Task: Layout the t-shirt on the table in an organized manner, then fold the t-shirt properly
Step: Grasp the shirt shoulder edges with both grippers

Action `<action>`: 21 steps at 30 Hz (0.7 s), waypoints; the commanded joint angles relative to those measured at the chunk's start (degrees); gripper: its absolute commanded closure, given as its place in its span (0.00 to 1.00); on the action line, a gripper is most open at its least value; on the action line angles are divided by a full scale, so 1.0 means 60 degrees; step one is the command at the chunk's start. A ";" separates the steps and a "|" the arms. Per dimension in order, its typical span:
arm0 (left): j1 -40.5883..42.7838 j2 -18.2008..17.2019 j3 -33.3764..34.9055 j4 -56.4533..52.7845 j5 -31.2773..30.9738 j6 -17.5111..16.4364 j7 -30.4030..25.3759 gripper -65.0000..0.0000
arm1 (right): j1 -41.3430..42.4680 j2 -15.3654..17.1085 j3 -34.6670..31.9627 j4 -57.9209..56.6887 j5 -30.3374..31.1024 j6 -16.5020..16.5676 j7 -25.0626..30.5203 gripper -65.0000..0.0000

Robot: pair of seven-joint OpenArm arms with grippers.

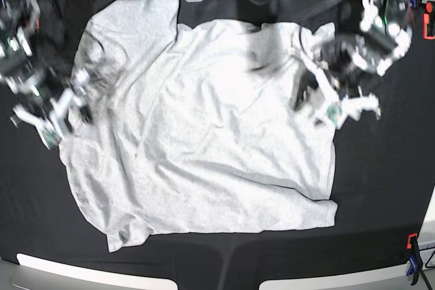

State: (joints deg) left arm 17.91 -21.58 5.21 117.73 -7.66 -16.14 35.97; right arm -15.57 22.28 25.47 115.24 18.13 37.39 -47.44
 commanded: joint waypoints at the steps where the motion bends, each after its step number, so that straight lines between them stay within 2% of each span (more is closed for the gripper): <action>1: 0.0138 -0.0047 -0.0047 0.0219 -0.0171 0.0044 -0.0248 0.62 | -0.0149 0.0051 0.0448 0.0124 0.0044 -0.0211 0.0164 0.62; 4: 0.0688 0.0025 -0.0047 0.0215 -0.0280 0.0036 -0.0299 0.62 | -0.0546 -0.0408 0.1698 -0.0208 0.0066 -0.0812 0.0452 0.62; 7: 0.0965 0.0182 -0.0047 0.0215 -0.0273 0.0036 -0.0357 0.62 | -0.0528 -0.0918 0.2612 -0.0834 0.0477 -0.0885 0.1115 0.62; 10: 0.0980 0.0390 -0.0047 0.0215 -0.0273 0.0036 -0.0463 0.62 | -0.0528 -0.0994 0.2754 -0.1701 0.1501 -0.0878 0.0874 0.62; 15: 0.0984 0.0470 -0.0047 0.0215 -0.0379 0.0036 -0.0565 0.62 | -0.0535 -0.0998 0.2619 -0.3424 0.2317 -0.0867 0.0783 0.62; 17: 0.0980 0.0470 -0.0047 0.0215 -0.0382 0.0036 -0.0568 0.62 | -0.0532 -0.0994 0.2630 -0.3861 0.2736 -0.0750 0.0619 0.62; 21: 0.0980 0.0474 -0.0047 0.0215 -0.0382 0.0036 -0.0576 0.62 | -0.0532 -0.1151 0.2626 -0.4000 0.3661 0.0033 0.0168 0.62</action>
State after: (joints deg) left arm 23.94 -18.57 5.15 117.82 -9.43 -16.10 34.28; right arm -19.03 14.55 40.93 90.26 39.33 36.73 -47.27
